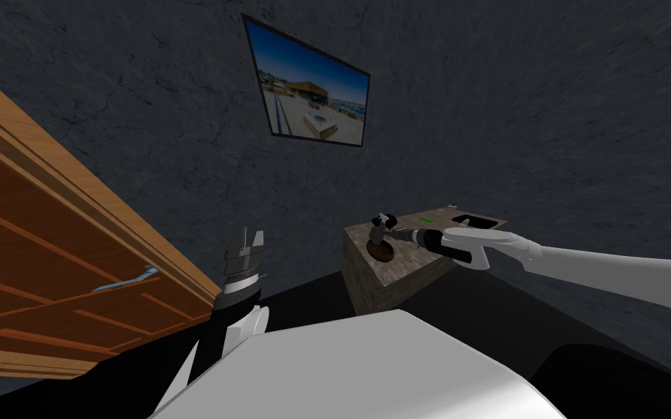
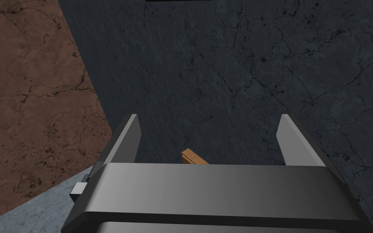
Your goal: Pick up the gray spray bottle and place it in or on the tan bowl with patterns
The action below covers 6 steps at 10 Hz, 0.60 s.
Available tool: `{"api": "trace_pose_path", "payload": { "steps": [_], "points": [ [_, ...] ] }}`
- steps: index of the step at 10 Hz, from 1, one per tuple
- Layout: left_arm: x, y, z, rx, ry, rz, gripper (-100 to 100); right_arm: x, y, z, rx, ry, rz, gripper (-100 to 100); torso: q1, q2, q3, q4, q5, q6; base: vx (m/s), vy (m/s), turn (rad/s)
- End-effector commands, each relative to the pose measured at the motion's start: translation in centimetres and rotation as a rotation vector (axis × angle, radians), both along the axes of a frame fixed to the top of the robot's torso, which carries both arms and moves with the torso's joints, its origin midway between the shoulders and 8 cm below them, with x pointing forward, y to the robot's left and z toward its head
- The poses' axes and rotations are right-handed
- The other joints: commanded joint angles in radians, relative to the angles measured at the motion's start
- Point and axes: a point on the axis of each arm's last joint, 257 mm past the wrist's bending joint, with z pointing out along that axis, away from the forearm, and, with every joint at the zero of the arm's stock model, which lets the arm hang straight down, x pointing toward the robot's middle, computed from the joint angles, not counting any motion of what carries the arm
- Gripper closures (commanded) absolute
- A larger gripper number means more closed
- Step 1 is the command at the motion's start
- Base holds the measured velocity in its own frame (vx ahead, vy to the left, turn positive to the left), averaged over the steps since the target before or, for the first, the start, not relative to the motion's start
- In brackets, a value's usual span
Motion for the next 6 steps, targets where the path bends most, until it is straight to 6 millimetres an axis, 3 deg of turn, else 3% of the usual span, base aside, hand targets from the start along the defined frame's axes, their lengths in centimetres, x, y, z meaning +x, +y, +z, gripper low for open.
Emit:
{"api": "trace_pose_path", "payload": {
  "steps": [1, 2, 6],
  "points": [
    [0.0, 0.0, 0.0, 0.0, 0.0, 0.0, 0, 0.0, 0.0, 0.0, 0.0, 0.0, 0.0, 0, 0.0, 0.0, 0.0, 0.0, 0.0, 0.0, 0.0, 0.0, 0.0],
    [0.0, 0.0, 0.0, 0.0, 0.0, 0.0, 0, 0.8, 0.5, 1.0, 0.001, 0.001, 0.003, -100, 0.0, 0.0, 0.0, 0.0, 0.0, 0.0, -0.018, -0.021, -0.03],
    [0.0, 0.0, 0.0, 0.0, 0.0, 0.0, 0, 2.3, 1.8, 3.0, 0.004, 0.003, 0.011, -100, -0.002, 0.002, 0.001, 0.001, 0.0, 0.0, -0.031, -0.036, -0.026]
  ]
}}
